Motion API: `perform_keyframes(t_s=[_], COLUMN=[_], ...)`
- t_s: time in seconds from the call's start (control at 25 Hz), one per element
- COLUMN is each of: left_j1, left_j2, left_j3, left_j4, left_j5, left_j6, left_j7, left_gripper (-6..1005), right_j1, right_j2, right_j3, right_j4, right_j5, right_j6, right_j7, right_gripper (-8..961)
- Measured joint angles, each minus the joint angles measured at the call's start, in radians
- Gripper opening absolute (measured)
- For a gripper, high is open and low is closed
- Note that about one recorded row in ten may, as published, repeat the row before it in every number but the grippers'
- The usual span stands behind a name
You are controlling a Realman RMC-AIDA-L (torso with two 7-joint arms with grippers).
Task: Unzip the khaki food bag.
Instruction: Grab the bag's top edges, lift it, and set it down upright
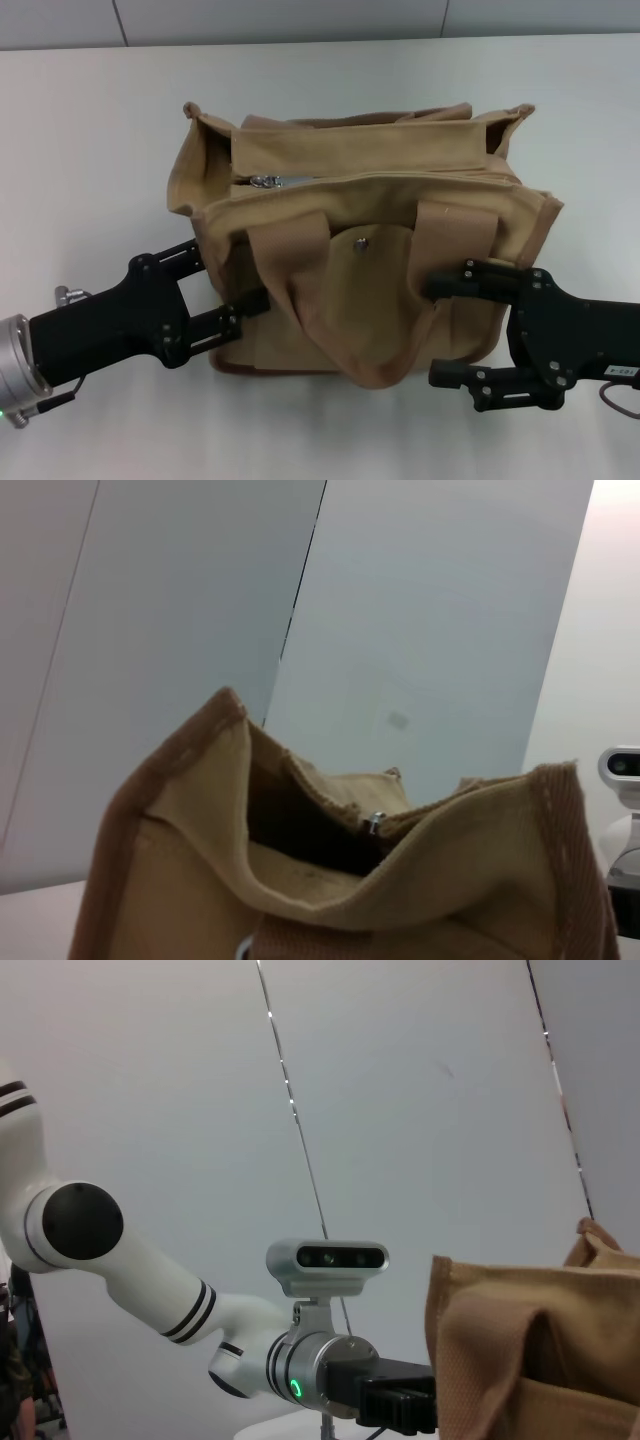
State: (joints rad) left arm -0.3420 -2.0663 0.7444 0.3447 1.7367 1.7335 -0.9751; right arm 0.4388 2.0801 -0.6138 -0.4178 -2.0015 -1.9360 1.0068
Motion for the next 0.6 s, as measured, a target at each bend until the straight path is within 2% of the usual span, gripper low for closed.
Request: perform_keyframes(t_s=[0.08,0.28,0.4,0.6], left_j1=[0.0,0.004,0.005,0.007], left_j2=[0.0,-0.001,-0.001,-0.001], left_j3=[0.0,0.0,0.0,-0.006], left_j4=[-0.001,-0.002,-0.003,-0.003], left_j5=[0.0,-0.003,-0.003,-0.003], left_j6=[-0.001,-0.004,-0.004,-0.006], left_j7=[0.002,0.01,0.014,0.016], left_gripper=[859,632,457,399], right_j1=[0.0,0.0,0.0,0.0], right_j2=[0.0,0.0,0.0,0.0], right_j3=[0.001,0.001,0.0,0.0], right_j4=[0.004,0.004,0.004,0.004], right_j5=[0.001,0.001,0.006,0.012], right_j6=[0.004,0.005,0.005,0.01], right_j7=[0.0,-0.001,-0.001,-0.001], right_gripper=[847,847,847,847])
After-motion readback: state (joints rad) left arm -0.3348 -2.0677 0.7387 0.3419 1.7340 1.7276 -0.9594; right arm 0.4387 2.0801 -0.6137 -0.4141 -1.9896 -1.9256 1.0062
